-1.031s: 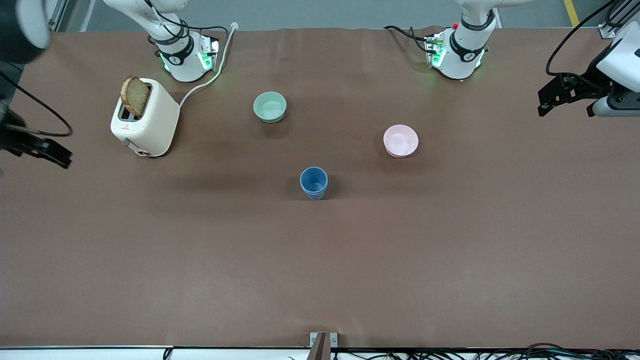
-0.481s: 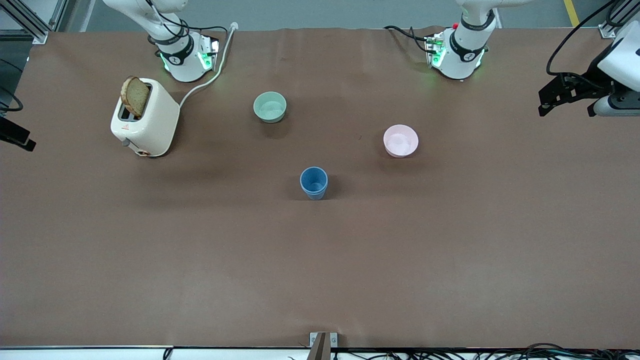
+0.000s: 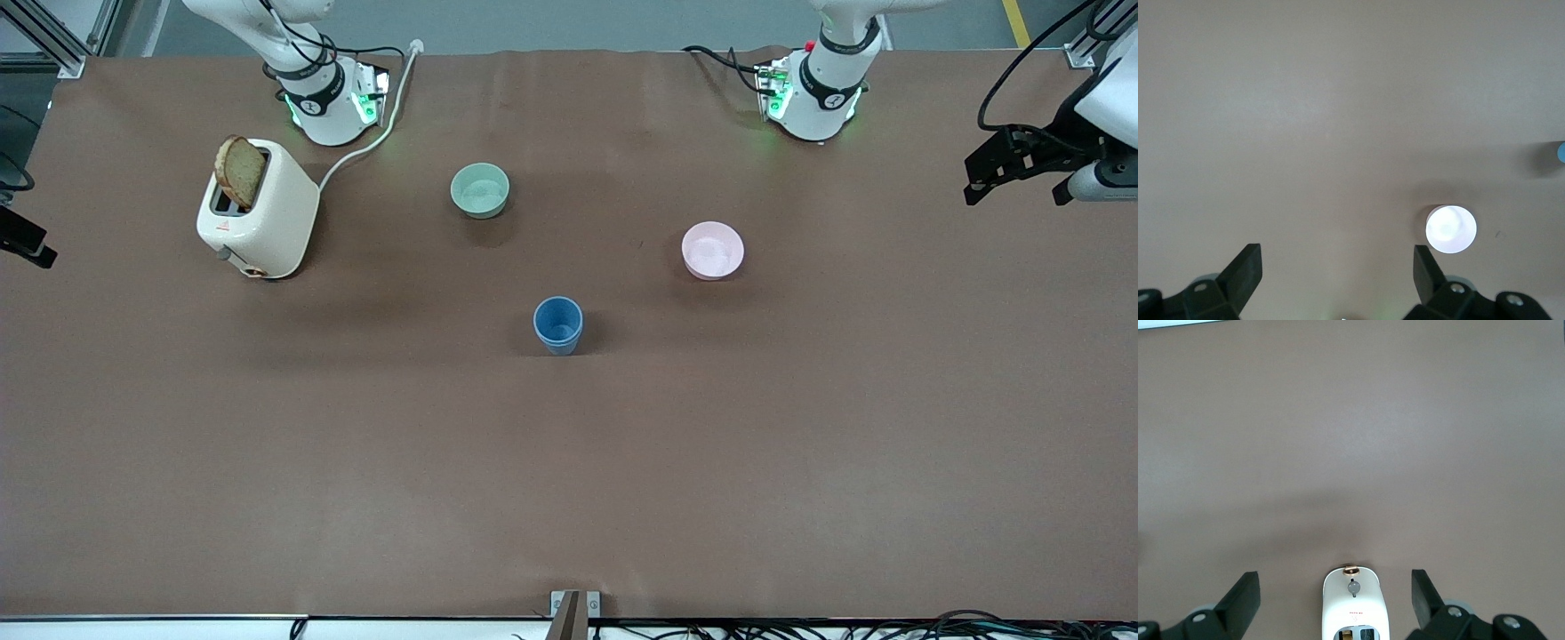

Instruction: Stack blue cups with both arms

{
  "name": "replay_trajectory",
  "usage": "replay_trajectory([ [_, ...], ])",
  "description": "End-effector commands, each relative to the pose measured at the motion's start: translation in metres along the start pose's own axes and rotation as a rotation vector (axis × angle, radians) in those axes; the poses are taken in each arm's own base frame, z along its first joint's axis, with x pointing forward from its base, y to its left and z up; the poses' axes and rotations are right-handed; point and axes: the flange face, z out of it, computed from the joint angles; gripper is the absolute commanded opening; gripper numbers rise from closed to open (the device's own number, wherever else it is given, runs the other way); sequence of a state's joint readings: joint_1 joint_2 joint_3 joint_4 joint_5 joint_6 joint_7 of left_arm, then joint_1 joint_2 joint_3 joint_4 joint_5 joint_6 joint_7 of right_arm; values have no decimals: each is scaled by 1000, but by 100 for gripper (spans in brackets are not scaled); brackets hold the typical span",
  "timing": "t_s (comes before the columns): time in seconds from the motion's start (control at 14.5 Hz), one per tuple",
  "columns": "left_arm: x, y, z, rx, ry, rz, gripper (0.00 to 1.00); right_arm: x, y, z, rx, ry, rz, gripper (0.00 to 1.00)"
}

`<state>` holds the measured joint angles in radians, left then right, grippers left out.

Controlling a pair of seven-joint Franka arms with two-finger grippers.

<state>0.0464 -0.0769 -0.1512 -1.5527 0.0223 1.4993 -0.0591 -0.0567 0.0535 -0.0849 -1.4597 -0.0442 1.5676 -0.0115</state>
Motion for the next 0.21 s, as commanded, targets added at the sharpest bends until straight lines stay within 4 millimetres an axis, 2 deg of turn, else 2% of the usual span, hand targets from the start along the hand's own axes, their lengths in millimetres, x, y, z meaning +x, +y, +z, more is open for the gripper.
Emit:
replay_trajectory([
  [0.0, 1, 0, -5, 12, 13, 8, 100, -2, -1, -4, 20, 3, -1, 100],
  [0.14, 1, 0, -5, 9, 11, 9, 100, -2, -1, -4, 20, 1, -3, 100],
])
